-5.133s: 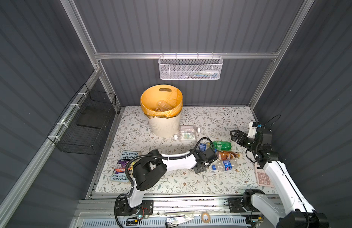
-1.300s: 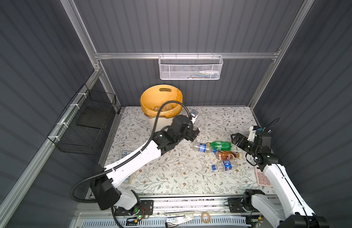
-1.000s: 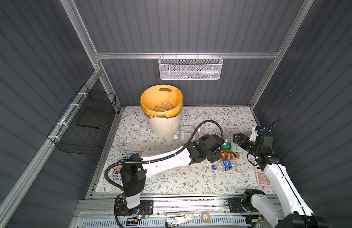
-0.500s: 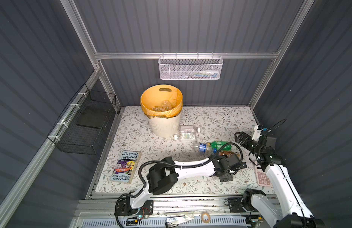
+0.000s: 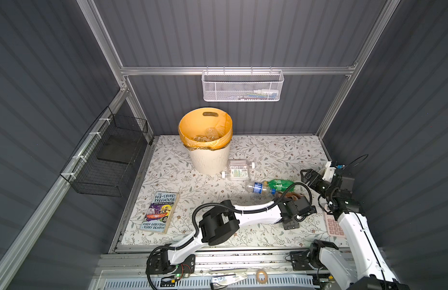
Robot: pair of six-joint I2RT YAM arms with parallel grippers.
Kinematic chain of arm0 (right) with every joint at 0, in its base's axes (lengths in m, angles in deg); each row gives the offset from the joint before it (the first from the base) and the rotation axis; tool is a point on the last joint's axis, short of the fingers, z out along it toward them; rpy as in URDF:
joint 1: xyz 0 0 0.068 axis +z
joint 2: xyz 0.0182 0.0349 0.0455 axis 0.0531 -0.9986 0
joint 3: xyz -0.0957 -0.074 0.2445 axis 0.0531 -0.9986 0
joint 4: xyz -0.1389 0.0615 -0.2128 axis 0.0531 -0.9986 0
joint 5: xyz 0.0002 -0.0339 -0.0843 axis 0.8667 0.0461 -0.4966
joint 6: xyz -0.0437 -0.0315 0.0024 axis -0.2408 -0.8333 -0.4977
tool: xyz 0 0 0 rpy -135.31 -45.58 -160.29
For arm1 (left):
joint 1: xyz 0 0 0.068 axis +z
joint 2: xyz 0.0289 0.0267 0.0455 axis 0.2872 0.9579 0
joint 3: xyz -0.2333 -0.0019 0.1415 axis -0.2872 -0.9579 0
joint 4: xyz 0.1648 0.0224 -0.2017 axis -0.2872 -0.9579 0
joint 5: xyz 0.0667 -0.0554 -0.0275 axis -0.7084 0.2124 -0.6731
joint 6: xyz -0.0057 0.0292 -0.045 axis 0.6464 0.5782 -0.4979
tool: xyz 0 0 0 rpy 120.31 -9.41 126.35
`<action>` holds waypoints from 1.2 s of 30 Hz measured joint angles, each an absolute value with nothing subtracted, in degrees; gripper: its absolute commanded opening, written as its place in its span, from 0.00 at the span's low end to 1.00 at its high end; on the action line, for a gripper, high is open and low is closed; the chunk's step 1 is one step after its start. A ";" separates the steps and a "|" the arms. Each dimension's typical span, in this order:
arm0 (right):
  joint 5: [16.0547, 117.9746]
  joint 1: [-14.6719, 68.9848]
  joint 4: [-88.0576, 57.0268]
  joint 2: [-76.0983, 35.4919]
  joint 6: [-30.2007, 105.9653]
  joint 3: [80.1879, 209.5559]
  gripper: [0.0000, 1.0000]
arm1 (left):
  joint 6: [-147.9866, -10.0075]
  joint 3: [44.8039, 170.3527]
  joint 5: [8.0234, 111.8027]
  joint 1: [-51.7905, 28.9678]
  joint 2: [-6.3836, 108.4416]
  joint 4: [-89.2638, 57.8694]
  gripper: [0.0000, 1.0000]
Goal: Throw the plastic bottles in the bin
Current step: Move the plastic bottle to the center of the table.
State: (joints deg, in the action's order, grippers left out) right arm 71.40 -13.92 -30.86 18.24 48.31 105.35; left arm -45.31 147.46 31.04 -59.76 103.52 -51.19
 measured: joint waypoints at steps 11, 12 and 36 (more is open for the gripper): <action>72.75 -14.23 -30.16 18.76 48.33 103.73 0.99 | -46.99 148.84 35.32 -57.20 105.09 -52.02 0.76; 72.82 -14.25 -30.16 18.76 48.33 103.71 0.99 | -47.27 148.45 35.65 -57.02 105.07 -51.84 0.72; 77.28 -14.38 -27.80 18.08 49.12 103.56 0.99 | -63.82 104.41 28.96 -46.05 76.13 -46.75 0.63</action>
State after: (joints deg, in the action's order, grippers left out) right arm 77.28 -14.38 -27.80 18.08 49.12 103.56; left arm -63.82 104.41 28.96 -46.05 76.13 -46.75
